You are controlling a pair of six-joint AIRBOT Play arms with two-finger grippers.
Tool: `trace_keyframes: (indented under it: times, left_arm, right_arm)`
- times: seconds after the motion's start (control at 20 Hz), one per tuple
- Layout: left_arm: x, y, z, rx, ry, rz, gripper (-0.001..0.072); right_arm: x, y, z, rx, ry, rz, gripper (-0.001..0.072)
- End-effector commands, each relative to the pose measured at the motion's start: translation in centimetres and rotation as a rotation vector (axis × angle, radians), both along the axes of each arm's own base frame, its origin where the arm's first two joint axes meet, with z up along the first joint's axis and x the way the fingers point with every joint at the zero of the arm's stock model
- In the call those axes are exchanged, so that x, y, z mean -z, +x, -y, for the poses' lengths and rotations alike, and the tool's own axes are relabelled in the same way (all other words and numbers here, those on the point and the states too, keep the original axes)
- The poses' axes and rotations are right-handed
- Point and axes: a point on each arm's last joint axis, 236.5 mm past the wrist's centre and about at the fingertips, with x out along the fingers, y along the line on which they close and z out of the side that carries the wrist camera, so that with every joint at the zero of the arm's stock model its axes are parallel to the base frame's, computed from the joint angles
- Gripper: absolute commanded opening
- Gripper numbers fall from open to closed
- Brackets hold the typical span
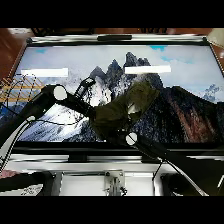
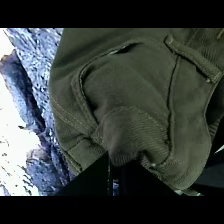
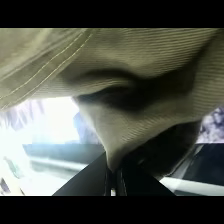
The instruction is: Fold the shirts.
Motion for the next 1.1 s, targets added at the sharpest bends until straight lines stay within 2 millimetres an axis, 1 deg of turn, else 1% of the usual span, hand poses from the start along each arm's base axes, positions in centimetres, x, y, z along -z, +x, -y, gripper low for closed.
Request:
trace_keyframes:
  times: [0.0,0.05,0.1,0.15,0.2,0.25,0.3,0.35,0.4,0.45,0.5,0.55,0.6,0.65,0.7,0.75,0.8,0.9,0.95,1.0,1.05]
  left_arm:
    - [-2.9,1.0,-1.1,-0.115,-0.041,-0.018,0.0057]
    - [-5.2,2.2,-1.8,-0.181,-0.072,0.007,0.0057]
    - [-8.6,3.6,-2.6,-0.242,-0.119,0.058,0.0057]
    - [-12.6,4.6,-3.1,-0.284,-0.185,0.121,0.0057]
    - [-17.8,5.0,-3.3,-0.308,-0.277,0.199,0.0057]
    - [-23.5,4.8,-3.5,-0.314,-0.378,0.287,0.0057]
    - [-29.1,3.8,-3.7,-0.311,-0.471,0.377,0.0057]
    - [-34.7,2.3,-4.1,-0.303,-0.558,0.479,0.0057]
    - [-40.5,0.1,-4.8,-0.295,-0.642,0.610,0.0058]
    - [-46.1,-2.4,-5.7,-0.302,-0.727,0.745,0.0058]
    - [-50.9,-4.9,-6.6,-0.329,-0.834,0.844,0.0057]
    - [-55.3,-8.0,-7.4,-0.333,-0.964,0.931,0.0058]
    - [-58.3,-10.5,-8.1,-0.331,-1.056,1.001,0.0057]
    - [-60.1,-12.7,-8.7,-0.321,-1.113,1.050,0.0057]
    - [-60.8,-14.1,-8.9,-0.309,-1.138,1.067,0.0058]
    - [-60.8,-14.8,-8.7,-0.293,-1.137,1.061,0.0058]
    - [-60.0,-14.9,-8.2,-0.274,-1.113,1.035,0.0058]
    - [-56.8,-13.9,-6.5,-0.233,-1.015,0.940,0.0058]
    - [-54.7,-13.0,-5.6,-0.214,-0.955,0.879,0.0058]
    - [-52.6,-12.0,-4.9,-0.202,-0.900,0.817,0.0058]
    - [-49.9,-10.9,-4.1,-0.190,-0.841,0.742,0.0058]
  right_arm:
    - [-3.0,-1.6,0.9,-0.274,-0.061,0.178,0.0067]
    - [-4.8,-1.6,2.1,-0.326,-0.072,0.232,0.0068]
    - [-7.8,-1.1,3.5,-0.339,-0.065,0.302,0.0068]
    - [-11.4,-0.3,4.9,-0.333,-0.051,0.389,0.0067]
    - [-16.2,0.6,6.5,-0.307,-0.028,0.507,0.0067]
    - [-21.3,1.4,8.2,-0.258,-0.001,0.632,0.0067]
    - [-28.0,1.8,10.4,-0.180,0.039,0.796,0.0067]
    - [-34.5,1.5,12.7,-0.093,0.076,0.957,0.0067]
    - [-41.1,0.2,15.5,0.007,0.115,1.117,0.0067]
    - [-46.3,-1.5,17.8,0.085,0.151,1.239,0.0067]
    - [-50.6,-3.7,19.6,0.137,0.182,1.339,0.0067]
    - [-53.3,-5.3,20.6,0.159,0.198,1.403,0.0067]
    - [-55.4,-6.7,21.2,0.171,0.215,1.451,0.0067]
    - [-56.5,-7.6,21.4,0.167,0.225,1.474,0.0068]
    - [-57.0,-8.1,21.4,0.158,0.232,1.479,0.0067]
    - [-57.1,-8.4,21.2,0.146,0.241,1.474,0.0067]
    - [-56.9,-8.5,20.9,0.131,0.247,1.462,0.0068]
    - [-55.6,-8.3,19.9,0.078,0.225,1.421,0.0067]
    - [-54.5,-8.0,19.2,0.043,0.213,1.385,0.0067]
    - [-52.8,-7.4,18.3,-0.007,0.187,1.322,0.0068]
    - [-50.0,-6.7,17.2,-0.079,0.132,1.235,0.0068]
